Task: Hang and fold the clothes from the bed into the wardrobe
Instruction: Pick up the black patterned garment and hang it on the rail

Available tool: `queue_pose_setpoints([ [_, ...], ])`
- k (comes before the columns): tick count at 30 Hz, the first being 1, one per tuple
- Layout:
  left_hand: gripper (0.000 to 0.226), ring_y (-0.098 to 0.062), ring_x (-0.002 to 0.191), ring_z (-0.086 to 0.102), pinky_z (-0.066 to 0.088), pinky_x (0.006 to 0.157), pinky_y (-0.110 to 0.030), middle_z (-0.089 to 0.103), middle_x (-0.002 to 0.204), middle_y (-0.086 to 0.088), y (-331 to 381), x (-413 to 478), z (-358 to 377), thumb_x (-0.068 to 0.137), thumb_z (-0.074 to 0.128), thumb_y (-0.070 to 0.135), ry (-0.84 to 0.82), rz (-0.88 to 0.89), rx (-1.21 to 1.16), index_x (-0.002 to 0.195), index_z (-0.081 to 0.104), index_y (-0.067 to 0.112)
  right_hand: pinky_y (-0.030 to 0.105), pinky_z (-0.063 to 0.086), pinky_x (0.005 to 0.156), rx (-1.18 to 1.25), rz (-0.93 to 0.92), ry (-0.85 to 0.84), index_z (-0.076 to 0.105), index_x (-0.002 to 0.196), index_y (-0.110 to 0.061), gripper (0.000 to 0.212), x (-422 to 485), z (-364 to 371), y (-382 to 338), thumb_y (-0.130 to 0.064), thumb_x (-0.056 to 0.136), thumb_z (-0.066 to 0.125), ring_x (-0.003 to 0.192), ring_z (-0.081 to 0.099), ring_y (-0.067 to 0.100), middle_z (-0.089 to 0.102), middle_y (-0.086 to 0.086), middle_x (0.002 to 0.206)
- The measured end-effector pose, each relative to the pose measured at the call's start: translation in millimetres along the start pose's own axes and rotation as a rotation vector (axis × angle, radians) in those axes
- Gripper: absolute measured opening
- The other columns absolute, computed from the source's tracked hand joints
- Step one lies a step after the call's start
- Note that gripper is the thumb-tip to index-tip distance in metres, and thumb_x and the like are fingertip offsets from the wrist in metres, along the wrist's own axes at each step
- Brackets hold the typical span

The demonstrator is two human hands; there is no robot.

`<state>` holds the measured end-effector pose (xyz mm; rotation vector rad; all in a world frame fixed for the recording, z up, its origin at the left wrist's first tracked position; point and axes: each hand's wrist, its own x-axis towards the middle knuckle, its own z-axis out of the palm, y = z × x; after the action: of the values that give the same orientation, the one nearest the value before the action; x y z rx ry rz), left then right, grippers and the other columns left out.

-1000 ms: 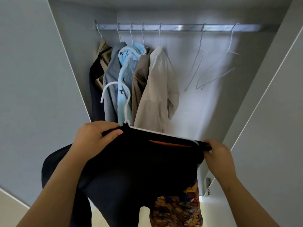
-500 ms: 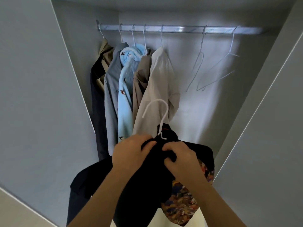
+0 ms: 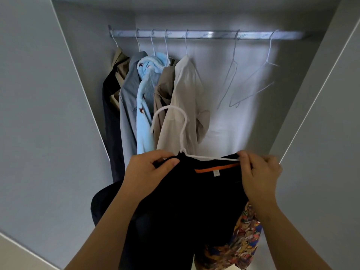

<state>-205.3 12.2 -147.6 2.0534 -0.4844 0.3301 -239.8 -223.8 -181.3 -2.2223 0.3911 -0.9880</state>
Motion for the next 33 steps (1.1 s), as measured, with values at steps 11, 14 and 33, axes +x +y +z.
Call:
queue_pose_setpoints([
  [11, 0.017, 0.003, 0.071, 0.062, 0.053, 0.07, -0.02, 0.066, 0.073, 0.025, 0.9, 2.7, -4.3, 0.075, 0.069, 0.036, 0.001, 0.02, 0.103, 0.074, 0.062, 0.052, 0.031, 0.026, 0.053, -0.102, 0.154, -0.153, 0.027, 0.048, -0.015, 0.053, -8.4, 2.7, 7.2, -0.029, 0.099, 0.035, 0.051, 0.04, 0.025, 0.036, 0.002, 0.047],
  [14, 0.006, 0.002, 0.073, 0.063, 0.054, 0.074, -0.028, 0.067, 0.073, 0.022, 4.1, 0.0, 2.0, 0.076, 0.07, 0.037, -0.032, 0.033, 0.155, 0.075, 0.07, 0.044, 0.028, 0.022, 0.046, -0.146, 0.106, -0.232, 0.025, 0.045, -0.016, 0.057, -20.5, 11.4, -11.0, -0.035, 0.098, 0.033, 0.045, 0.036, 0.018, 0.033, -0.001, 0.043],
  [33, 0.035, 0.001, 0.073, 0.053, 0.041, 0.063, -0.019, 0.065, 0.082, 0.013, -16.6, 11.5, -8.1, 0.091, 0.041, 0.054, -0.267, 0.2, 0.583, 0.094, 0.067, 0.03, 0.025, 0.023, 0.047, 0.008, 0.355, -0.261, 0.026, 0.044, -0.018, 0.054, -9.7, 11.9, -18.8, -0.032, 0.092, 0.043, 0.043, 0.031, 0.016, 0.029, -0.003, 0.043],
])
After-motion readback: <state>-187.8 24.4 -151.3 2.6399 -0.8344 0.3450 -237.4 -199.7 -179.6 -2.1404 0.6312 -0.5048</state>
